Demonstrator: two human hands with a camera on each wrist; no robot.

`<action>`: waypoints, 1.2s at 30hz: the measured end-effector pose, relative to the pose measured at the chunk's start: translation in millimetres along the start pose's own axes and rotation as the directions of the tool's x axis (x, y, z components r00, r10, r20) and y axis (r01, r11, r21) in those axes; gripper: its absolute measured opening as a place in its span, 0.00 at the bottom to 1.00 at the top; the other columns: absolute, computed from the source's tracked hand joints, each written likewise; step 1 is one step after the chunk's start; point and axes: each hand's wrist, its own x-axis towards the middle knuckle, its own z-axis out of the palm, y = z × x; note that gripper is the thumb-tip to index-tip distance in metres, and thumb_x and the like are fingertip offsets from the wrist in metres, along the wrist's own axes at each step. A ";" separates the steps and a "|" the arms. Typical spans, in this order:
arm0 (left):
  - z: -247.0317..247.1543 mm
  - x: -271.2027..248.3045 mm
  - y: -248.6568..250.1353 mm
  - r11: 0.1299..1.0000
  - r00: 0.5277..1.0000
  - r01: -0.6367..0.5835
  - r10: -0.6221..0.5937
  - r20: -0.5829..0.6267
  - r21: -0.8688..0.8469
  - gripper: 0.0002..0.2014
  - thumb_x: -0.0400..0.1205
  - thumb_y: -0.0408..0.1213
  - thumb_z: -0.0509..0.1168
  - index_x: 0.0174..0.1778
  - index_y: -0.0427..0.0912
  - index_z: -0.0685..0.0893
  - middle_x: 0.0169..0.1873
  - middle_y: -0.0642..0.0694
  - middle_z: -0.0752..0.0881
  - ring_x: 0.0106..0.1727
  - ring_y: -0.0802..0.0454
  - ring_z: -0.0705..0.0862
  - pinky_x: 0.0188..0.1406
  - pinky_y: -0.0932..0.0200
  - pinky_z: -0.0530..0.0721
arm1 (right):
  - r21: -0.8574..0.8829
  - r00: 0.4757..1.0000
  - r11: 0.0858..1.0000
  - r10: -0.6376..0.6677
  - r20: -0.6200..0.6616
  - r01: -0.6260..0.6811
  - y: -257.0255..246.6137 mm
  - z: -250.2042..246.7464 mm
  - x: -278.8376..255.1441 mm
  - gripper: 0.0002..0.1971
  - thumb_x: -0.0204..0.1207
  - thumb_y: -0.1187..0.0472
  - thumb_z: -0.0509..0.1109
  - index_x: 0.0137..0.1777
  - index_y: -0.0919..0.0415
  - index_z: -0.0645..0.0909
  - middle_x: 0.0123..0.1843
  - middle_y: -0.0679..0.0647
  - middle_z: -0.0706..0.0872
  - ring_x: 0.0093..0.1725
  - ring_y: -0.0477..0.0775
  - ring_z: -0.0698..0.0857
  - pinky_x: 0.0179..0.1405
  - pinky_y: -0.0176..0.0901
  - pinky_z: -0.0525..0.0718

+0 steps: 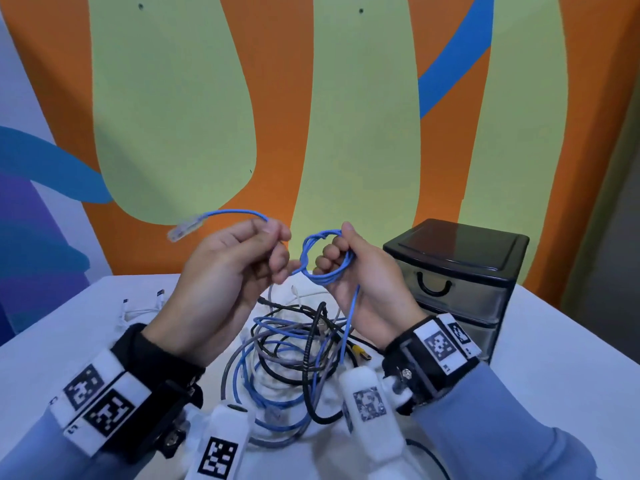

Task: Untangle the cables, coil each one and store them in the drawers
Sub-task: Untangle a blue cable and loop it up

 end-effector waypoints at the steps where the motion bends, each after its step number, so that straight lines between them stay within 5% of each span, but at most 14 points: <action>1: 0.3 -0.8 1.2 0.999 0.999 0.026 -0.026 0.026 0.036 0.09 0.88 0.38 0.65 0.46 0.37 0.83 0.26 0.46 0.73 0.28 0.52 0.72 0.54 0.56 0.89 | 0.104 0.999 0.994 0.031 0.019 -0.033 -1.5 1.4 -0.6 0.20 0.93 0.53 0.59 0.37 0.58 0.71 0.28 0.51 0.74 0.28 0.51 0.77 0.36 0.42 0.80; 4: 2.7 -3.8 6.6 0.995 0.996 0.035 -0.043 0.084 0.094 0.10 0.84 0.40 0.66 0.44 0.37 0.86 0.25 0.47 0.68 0.27 0.52 0.66 0.55 0.55 0.83 | 0.294 0.989 0.946 0.113 0.101 -0.138 -2.4 6.8 -4.0 0.20 0.93 0.51 0.58 0.38 0.56 0.72 0.25 0.47 0.68 0.20 0.45 0.71 0.24 0.36 0.76; 8: 2.0 -6.2 5.6 0.992 0.993 0.008 -0.024 0.118 0.129 0.12 0.84 0.40 0.66 0.49 0.34 0.89 0.24 0.47 0.67 0.27 0.54 0.66 0.52 0.46 0.66 | 0.281 0.978 0.949 0.091 0.188 -0.142 -1.9 5.7 -8.6 0.19 0.93 0.50 0.58 0.45 0.61 0.80 0.23 0.45 0.66 0.17 0.42 0.64 0.20 0.33 0.67; 11: -1.2 -2.8 2.7 0.992 0.998 -0.036 0.029 0.057 0.121 0.07 0.88 0.37 0.66 0.56 0.36 0.81 0.24 0.46 0.73 0.26 0.53 0.70 0.53 0.40 0.64 | 0.251 0.969 0.959 0.075 0.233 -0.135 -0.3 3.7 -11.6 0.20 0.93 0.52 0.56 0.61 0.67 0.84 0.32 0.49 0.81 0.21 0.44 0.70 0.27 0.34 0.73; 13: -4.9 0.2 2.9 0.990 0.997 -0.082 0.081 0.017 0.114 0.07 0.87 0.37 0.67 0.54 0.37 0.80 0.26 0.44 0.80 0.26 0.51 0.74 0.53 0.44 0.74 | 0.234 0.969 0.965 0.056 0.239 -0.114 0.2 4.2 -11.7 0.22 0.93 0.53 0.57 0.69 0.70 0.82 0.46 0.55 0.91 0.26 0.44 0.77 0.32 0.34 0.79; 15: -8.7 1.8 4.1 0.984 0.990 -0.139 0.138 0.019 0.109 0.09 0.84 0.39 0.69 0.52 0.37 0.83 0.33 0.42 0.87 0.30 0.49 0.80 0.47 0.56 0.83 | 0.213 0.971 0.974 0.020 0.239 -0.073 1.4 5.7 -11.4 0.22 0.93 0.54 0.58 0.73 0.73 0.79 0.60 0.62 0.93 0.36 0.46 0.88 0.39 0.34 0.87; 18: -11.0 -0.8 5.7 0.950 0.966 -0.254 0.241 0.091 0.182 0.07 0.79 0.40 0.74 0.47 0.41 0.93 0.44 0.39 0.94 0.43 0.46 0.90 0.54 0.57 0.89 | 0.148 0.980 0.989 -0.035 0.194 0.006 3.0 6.3 -11.5 0.21 0.92 0.56 0.62 0.74 0.73 0.78 0.67 0.67 0.90 0.60 0.57 0.92 0.64 0.41 0.89; 22: -10.4 -7.8 1.0 0.791 0.877 -0.448 0.297 0.378 0.417 0.07 0.77 0.29 0.80 0.50 0.40 0.97 0.55 0.43 0.90 0.61 0.43 0.91 0.63 0.49 0.90 | 0.096 0.981 0.995 -0.033 0.191 0.015 3.5 3.5 -14.8 0.20 0.89 0.60 0.67 0.75 0.72 0.80 0.71 0.70 0.87 0.70 0.66 0.87 0.73 0.55 0.85; 24: -9.2 -9.7 -2.9 0.670 0.825 -0.540 0.300 0.479 0.509 0.07 0.77 0.32 0.82 0.50 0.42 0.98 0.54 0.46 0.88 0.57 0.46 0.90 0.56 0.53 0.89 | 0.078 0.980 0.997 -0.015 0.200 -0.001 4.0 3.5 -15.5 0.20 0.87 0.60 0.69 0.74 0.72 0.81 0.71 0.69 0.87 0.72 0.65 0.86 0.75 0.61 0.83; 27: -7.2 -8.7 -13.0 0.498 0.726 -0.678 0.338 0.599 0.541 0.06 0.79 0.32 0.81 0.51 0.39 0.97 0.49 0.48 0.92 0.50 0.55 0.91 0.49 0.65 0.84 | 0.080 0.980 0.997 -0.021 0.198 0.006 7.6 8.0 -16.4 0.23 0.81 0.61 0.73 0.73 0.72 0.82 0.70 0.64 0.89 0.73 0.58 0.87 0.69 0.51 0.88; 30: -8.3 -7.1 -18.6 0.414 0.707 -0.706 0.371 0.602 0.574 0.09 0.79 0.26 0.80 0.53 0.39 0.97 0.48 0.51 0.94 0.49 0.57 0.93 0.48 0.58 0.88 | 0.093 0.981 0.996 -0.011 0.195 -0.007 12.7 10.8 -16.4 0.23 0.79 0.61 0.74 0.71 0.73 0.83 0.68 0.62 0.90 0.72 0.54 0.88 0.54 0.45 0.93; 33: -8.7 -6.7 -16.6 0.419 0.714 -0.698 0.356 0.603 0.580 0.11 0.80 0.22 0.79 0.55 0.39 0.96 0.49 0.49 0.94 0.50 0.53 0.93 0.48 0.53 0.90 | 0.084 0.979 0.996 -0.023 0.204 0.006 14.5 10.7 -16.3 0.23 0.77 0.60 0.75 0.69 0.73 0.85 0.66 0.62 0.91 0.71 0.53 0.89 0.59 0.43 0.92; 36: -5.4 -7.5 -14.2 0.292 0.704 -0.702 0.425 0.569 0.650 0.08 0.80 0.25 0.80 0.50 0.42 0.96 0.46 0.50 0.89 0.45 0.52 0.89 0.43 0.51 0.86 | 0.050 0.972 0.998 -0.035 0.232 0.024 16.9 12.5 -18.2 0.24 0.76 0.57 0.76 0.68 0.73 0.87 0.62 0.61 0.90 0.64 0.53 0.88 0.58 0.41 0.89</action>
